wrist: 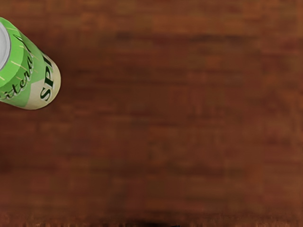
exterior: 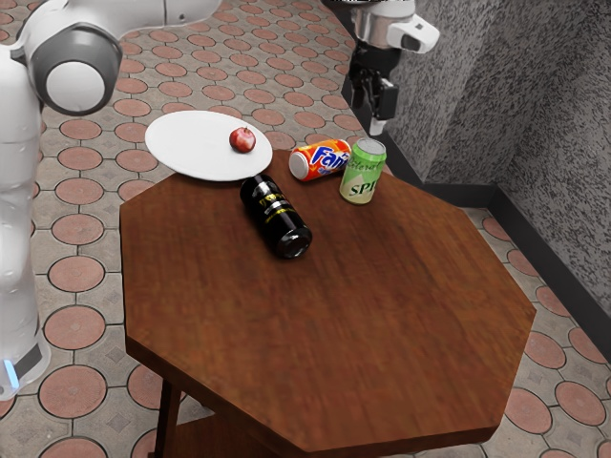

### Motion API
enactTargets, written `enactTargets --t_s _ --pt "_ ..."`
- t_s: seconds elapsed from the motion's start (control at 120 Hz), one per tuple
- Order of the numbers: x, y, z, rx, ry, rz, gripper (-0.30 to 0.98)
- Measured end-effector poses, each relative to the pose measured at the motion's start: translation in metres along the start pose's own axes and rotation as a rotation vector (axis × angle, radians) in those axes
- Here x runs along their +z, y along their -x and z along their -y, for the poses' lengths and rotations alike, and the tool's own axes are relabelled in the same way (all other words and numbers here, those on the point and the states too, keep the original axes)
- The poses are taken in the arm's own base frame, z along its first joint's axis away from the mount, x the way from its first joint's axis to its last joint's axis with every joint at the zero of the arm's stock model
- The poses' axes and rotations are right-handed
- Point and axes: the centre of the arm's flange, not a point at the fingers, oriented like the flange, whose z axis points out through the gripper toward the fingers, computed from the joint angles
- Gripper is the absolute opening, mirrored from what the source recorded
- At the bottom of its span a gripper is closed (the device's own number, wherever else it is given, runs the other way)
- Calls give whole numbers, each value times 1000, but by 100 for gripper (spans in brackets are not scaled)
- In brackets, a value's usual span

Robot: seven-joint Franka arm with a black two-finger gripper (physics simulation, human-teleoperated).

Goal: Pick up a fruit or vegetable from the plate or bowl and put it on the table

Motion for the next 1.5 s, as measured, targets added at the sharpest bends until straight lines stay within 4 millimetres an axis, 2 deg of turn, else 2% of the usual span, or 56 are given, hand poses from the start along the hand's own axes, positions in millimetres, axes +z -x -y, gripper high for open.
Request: enactTargets --t_s 0.108,0.167,0.225,0.292,0.408,0.492,0.55,0.642,0.725,0.8,0.883,1.0,1.083,1.2,1.342,1.5 --pt "10 3 -42 76 6 56 69" --pt "27 -2 -59 106 3 95 68" --pt "38 -6 -55 100 -2 119 68" --pt "40 -6 -47 86 -8 130 69" --pt "44 -5 -48 91 -9 152 69" --pt "32 3 -39 93 -11 150 69" --pt "28 6 -24 87 -59 157 68" --pt "30 13 21 58 -136 182 68" --pt "49 39 44 66 -167 223 68" --pt "70 56 68 71 -163 238 68" --pt "73 81 97 70 -153 215 68" --pt "64 119 166 0 -141 169 69" --pt "68 138 211 -45 -133 155 69" --pt "75 148 233 -32 -134 147 69" --pt "95 162 261 -17 -126 161 69" --pt "129 143 261 50 -115 159 69"
